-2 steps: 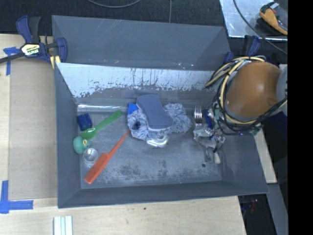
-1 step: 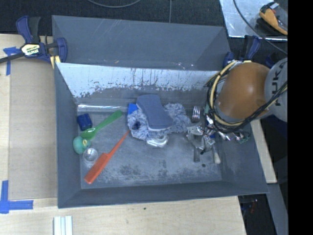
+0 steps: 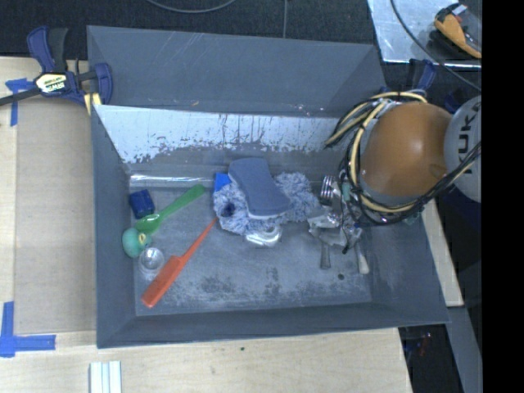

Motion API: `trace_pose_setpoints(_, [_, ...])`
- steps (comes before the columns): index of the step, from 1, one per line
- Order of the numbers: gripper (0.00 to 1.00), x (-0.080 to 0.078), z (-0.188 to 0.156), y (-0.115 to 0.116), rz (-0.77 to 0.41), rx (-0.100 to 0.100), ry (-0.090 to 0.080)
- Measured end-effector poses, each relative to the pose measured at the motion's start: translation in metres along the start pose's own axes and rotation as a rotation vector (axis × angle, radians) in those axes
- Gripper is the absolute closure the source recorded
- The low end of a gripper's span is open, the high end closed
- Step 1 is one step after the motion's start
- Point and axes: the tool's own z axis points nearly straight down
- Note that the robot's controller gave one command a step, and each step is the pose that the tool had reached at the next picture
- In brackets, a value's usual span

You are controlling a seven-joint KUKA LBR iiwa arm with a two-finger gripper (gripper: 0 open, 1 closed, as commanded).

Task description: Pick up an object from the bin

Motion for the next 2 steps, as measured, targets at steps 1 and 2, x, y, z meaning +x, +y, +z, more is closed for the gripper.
trace_pose_setpoints(1, [0.0,0.0153,-0.0128,0.001,0.503,-0.006,0.006])
trace_pose_setpoints(2, [1.0,0.0205,-0.0185,0.0009,0.588,-0.005,0.007])
